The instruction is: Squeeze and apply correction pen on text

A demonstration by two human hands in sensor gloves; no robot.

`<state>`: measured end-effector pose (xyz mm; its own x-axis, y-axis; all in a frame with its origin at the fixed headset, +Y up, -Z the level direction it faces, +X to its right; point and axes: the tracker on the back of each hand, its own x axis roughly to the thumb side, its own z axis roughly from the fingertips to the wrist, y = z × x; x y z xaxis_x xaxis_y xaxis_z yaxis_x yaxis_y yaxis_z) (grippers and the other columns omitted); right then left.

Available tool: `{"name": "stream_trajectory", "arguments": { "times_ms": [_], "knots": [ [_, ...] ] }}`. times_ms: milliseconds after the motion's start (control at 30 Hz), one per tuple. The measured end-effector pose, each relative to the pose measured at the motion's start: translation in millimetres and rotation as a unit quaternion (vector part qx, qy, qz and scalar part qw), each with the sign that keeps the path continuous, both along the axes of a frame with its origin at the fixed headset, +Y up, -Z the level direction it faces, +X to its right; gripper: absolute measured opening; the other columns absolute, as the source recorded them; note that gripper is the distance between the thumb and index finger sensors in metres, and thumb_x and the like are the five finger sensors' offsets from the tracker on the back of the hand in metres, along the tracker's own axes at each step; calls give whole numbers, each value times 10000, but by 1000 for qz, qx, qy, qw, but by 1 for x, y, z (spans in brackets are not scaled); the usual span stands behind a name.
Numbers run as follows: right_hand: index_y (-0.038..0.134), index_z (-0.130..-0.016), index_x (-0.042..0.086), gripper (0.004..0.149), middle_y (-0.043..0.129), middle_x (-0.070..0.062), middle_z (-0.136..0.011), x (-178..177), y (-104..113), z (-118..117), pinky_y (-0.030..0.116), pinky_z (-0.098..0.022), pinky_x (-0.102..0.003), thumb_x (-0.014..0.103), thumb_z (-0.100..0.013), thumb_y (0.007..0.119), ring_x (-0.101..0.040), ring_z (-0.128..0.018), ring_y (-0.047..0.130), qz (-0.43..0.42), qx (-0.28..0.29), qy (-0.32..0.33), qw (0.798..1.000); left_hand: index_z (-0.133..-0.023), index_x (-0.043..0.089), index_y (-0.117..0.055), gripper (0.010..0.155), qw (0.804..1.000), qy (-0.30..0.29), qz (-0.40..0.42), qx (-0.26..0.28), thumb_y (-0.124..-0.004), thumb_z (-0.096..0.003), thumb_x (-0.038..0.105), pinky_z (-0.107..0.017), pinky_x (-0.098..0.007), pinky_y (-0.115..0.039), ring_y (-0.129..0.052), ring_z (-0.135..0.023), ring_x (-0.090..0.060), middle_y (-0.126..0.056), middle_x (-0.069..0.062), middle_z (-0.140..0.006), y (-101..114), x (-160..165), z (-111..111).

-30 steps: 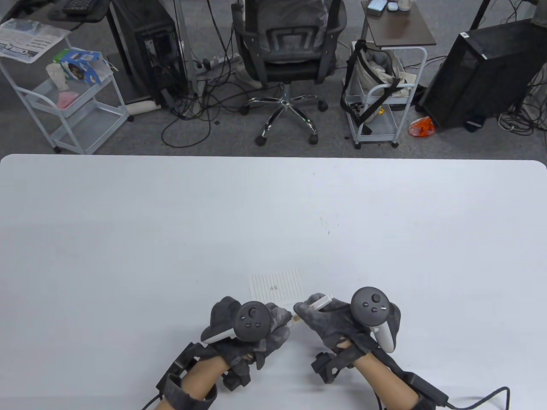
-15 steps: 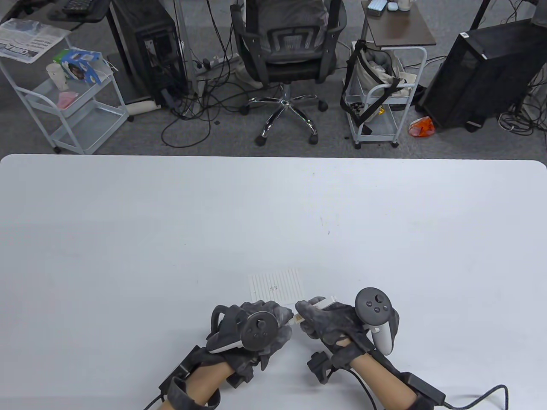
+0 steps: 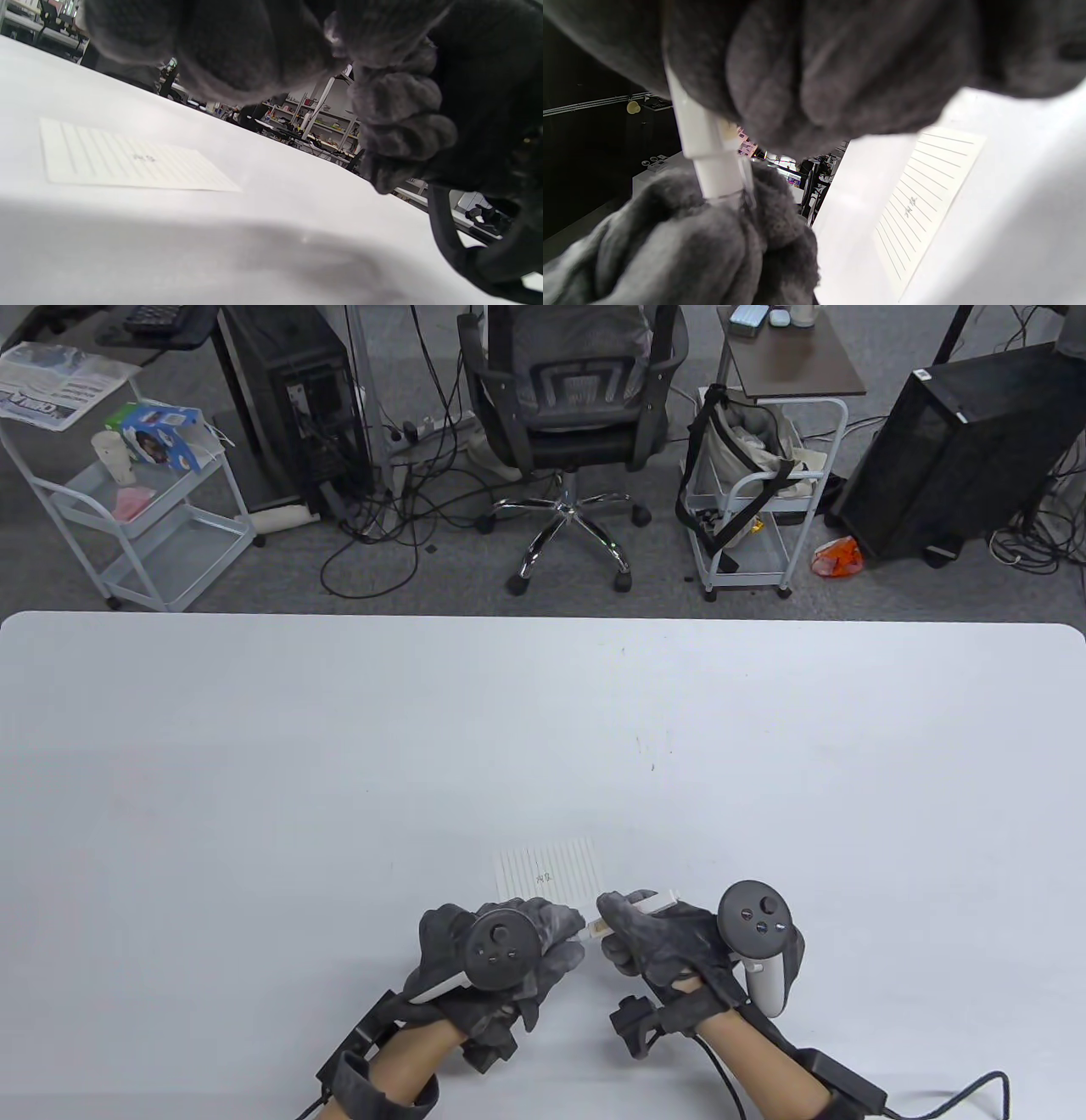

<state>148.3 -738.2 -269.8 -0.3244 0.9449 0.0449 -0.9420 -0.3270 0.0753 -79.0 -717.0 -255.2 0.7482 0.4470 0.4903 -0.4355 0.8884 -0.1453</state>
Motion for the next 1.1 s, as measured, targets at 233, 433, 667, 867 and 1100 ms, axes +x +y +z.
{"name": "stream_trajectory", "arguments": {
  "times_ms": [233, 433, 667, 867, 1100],
  "knots": [
    [945, -470, 192, 415, 1042, -20, -301, -1, 0, 1, 896, -250, -400, 576, -439, 790, -198, -123, 991, -2, 5, 0, 1000, -775, 214, -808, 485, 1000, -14, 4, -20, -795, -366, 474, -437, -440, -849, -1011, -433, -170, -961, 6, -641, 0, -3, -5],
    [933, -476, 194, 399, 1033, -26, -317, 49, 7, -7, 890, -266, -405, 565, -445, 789, -204, -138, 985, -57, -2, -102, 993, -769, 209, -819, 476, 997, 52, -43, -27, -785, -363, 456, -427, -441, -857, -1019, -430, -176, -968, -2, -637, -15, -49, -21],
    [933, -478, 195, 400, 1033, -26, -320, 61, 7, -8, 886, -271, -408, 568, -446, 793, -206, -142, 984, -24, 5, -115, 993, -771, 204, -825, 480, 985, 151, -83, -1, -805, -367, 462, -435, -456, -847, -1018, -443, -198, -969, -17, -644, -11, -93, -43],
    [934, -476, 200, 401, 1035, -23, -319, 44, 13, -7, 888, -270, -408, 574, -441, 794, -206, -143, 987, 7, 28, -91, 995, -787, 227, -822, 481, 961, 215, -174, -7, -811, -369, 465, -486, -469, -831, -1016, -505, -211, -962, -9, -684, -9, -113, -71],
    [935, -476, 203, 404, 1037, -21, -322, 49, 18, -6, 889, -271, -407, 580, -438, 795, -204, -146, 990, 3, 40, -97, 994, -808, 266, -804, 490, 906, 268, -326, 24, -796, -372, 490, -543, -473, -811, -1003, -583, -213, -942, 19, -738, -6, -117, -109]
  ]
}}
